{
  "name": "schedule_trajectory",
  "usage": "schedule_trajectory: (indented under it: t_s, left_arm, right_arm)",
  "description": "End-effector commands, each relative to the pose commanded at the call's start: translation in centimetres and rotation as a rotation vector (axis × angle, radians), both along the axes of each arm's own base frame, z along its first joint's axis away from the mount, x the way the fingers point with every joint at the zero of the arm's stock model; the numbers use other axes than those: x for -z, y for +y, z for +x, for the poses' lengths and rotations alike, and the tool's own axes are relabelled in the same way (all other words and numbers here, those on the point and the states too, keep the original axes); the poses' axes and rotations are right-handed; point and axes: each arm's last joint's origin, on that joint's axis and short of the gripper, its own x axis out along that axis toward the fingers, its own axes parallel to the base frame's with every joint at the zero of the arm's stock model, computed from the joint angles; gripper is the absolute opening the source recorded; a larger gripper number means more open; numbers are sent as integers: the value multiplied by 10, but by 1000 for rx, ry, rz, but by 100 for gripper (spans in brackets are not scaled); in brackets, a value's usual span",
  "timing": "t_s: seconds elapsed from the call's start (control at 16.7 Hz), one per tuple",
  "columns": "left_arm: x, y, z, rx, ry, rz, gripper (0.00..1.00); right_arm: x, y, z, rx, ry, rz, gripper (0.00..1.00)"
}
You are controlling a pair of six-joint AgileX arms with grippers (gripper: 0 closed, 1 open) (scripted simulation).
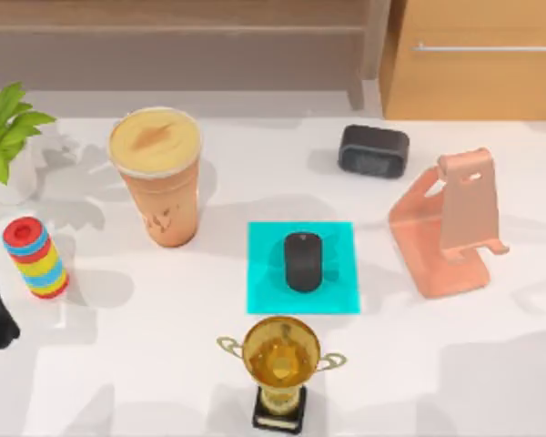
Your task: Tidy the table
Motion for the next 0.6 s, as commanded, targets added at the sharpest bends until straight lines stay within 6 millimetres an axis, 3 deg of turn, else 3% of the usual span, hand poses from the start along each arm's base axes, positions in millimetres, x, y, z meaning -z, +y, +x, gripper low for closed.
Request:
schedule_trajectory:
  t_s: [0.36, 0.6]
  left_arm:
    - [0, 0, 0, 0, 0, 0, 100]
    - [0, 0, 0, 0, 0, 0, 100]
  right_arm:
    - [47, 1, 0, 0, -4, -1, 100]
    - [56, 1, -2, 0, -1, 0, 100]
